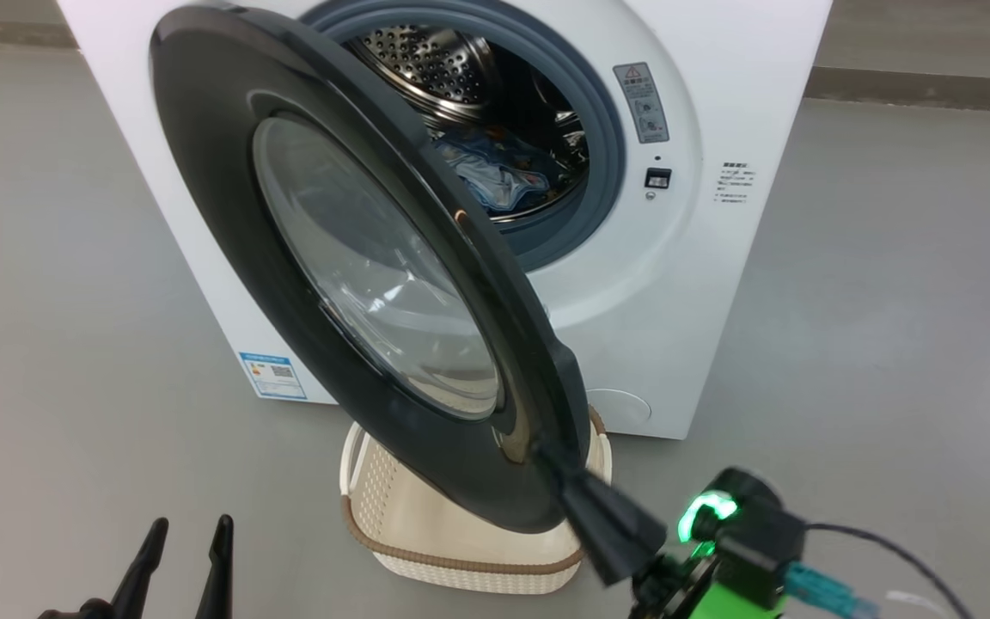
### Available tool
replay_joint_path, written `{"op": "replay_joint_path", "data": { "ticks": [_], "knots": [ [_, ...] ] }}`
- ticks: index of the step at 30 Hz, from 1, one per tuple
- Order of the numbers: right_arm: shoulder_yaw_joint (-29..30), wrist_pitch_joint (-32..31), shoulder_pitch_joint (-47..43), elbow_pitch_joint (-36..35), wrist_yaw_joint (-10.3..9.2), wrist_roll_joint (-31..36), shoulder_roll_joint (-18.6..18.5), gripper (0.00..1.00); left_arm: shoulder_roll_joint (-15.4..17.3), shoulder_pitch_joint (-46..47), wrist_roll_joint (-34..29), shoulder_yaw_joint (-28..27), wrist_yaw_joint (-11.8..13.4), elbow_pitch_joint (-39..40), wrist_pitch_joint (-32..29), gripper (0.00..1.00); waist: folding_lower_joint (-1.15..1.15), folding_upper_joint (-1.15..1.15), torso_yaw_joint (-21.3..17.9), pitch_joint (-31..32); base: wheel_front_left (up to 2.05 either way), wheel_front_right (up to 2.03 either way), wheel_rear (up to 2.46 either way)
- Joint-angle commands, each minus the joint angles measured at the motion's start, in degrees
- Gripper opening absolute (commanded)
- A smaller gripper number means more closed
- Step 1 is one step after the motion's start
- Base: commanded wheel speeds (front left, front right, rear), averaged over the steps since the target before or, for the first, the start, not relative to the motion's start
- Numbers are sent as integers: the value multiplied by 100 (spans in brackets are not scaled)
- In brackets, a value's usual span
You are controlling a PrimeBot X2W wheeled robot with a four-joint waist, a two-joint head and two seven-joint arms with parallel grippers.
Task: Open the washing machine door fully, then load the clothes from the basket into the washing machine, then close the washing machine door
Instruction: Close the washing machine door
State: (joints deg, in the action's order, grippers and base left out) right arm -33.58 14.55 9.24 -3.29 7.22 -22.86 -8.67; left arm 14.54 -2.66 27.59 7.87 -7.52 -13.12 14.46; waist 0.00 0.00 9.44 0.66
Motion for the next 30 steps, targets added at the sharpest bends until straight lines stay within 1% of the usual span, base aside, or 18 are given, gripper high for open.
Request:
{"op": "replay_joint_path", "data": {
  "ticks": [1, 2, 4, 10, 18, 30],
  "knots": [
    [-268, 45, 138, 2, 26, -183, 22, 0, 40, 78, -64, -194, 3, 125, 53, 100, 0, 0, 53, 15, 0, 0, 0],
    [-443, 45, 80, 184, 26, -312, 36, 0, 22, 72, -63, -177, 3, 121, 53, 100, 0, 0, 84, 19, 0, 0, 0],
    [-584, 45, 46, 397, 26, -408, 34, 0, 6, 67, -61, -158, 3, 119, 53, 100, 0, 0, 117, 19, 0, 0, 0],
    [-663, 45, 39, 986, 26, -588, 67, 0, -16, 77, -38, -119, 3, 111, 53, 100, 0, 0, 202, 0, 0, 0, 0],
    [-494, 45, 171, 1387, 26, -671, 107, 0, -28, 73, -1, -86, 3, 111, 53, 100, 0, 0, 251, -38, 0, 0, 0],
    [-151, 45, 401, 1615, 26, -617, 231, 0, -12, 161, 50, -39, 3, 99, 53, 100, 0, 0, 266, -143, 0, 0, 0]
  ]
}}
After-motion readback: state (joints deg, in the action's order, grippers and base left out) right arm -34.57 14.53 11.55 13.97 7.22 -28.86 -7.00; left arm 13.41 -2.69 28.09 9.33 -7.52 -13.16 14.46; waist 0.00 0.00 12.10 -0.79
